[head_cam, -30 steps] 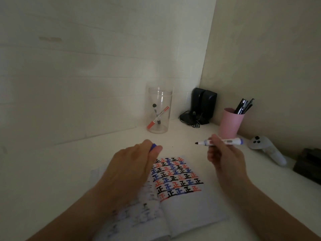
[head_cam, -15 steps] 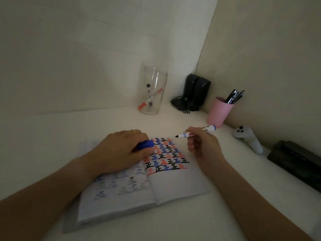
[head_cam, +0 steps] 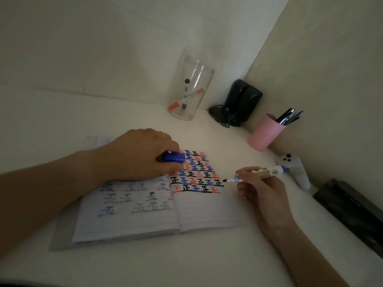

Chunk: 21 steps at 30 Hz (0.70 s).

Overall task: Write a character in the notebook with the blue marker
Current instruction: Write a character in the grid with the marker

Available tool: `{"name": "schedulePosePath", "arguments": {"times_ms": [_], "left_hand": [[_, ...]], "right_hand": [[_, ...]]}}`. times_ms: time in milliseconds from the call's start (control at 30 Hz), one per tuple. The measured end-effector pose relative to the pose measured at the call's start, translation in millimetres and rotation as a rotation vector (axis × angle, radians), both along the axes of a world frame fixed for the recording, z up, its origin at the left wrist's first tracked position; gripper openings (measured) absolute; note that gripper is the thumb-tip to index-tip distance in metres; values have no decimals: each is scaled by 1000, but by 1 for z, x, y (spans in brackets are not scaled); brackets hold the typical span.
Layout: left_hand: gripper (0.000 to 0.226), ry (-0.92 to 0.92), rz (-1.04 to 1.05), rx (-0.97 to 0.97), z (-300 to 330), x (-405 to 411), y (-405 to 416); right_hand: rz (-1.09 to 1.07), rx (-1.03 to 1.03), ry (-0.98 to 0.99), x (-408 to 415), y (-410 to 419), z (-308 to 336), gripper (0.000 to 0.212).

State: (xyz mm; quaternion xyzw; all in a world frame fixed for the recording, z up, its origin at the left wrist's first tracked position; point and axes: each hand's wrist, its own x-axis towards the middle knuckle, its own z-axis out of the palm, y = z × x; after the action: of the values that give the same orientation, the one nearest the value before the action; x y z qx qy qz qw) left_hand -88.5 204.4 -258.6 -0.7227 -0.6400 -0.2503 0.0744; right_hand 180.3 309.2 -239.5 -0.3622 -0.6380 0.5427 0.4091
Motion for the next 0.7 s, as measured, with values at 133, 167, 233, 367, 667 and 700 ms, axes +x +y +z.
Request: {"name": "schedulePosePath", "arguments": {"times_ms": [133, 167, 233, 367, 667, 700], "left_hand": [[29, -2, -3, -24, 4, 1, 0], [30, -1, 1, -27, 4, 2, 0], [34, 0, 14, -27, 5, 2, 0], [35, -12, 7, -30, 5, 1, 0], [34, -3, 10, -27, 4, 1, -1], [33, 0, 8, -29, 5, 2, -1]], "right_hand": [[-34, 150, -70, -2, 1, -8, 15], [-36, 168, -86, -2, 1, -8, 16], [-56, 186, -108, -1, 1, -10, 20], [-39, 199, -168, -2, 0, -9, 21], [-101, 239, -314, -1, 3, -12, 7], [-121, 231, -317, -2, 4, -12, 7]]}}
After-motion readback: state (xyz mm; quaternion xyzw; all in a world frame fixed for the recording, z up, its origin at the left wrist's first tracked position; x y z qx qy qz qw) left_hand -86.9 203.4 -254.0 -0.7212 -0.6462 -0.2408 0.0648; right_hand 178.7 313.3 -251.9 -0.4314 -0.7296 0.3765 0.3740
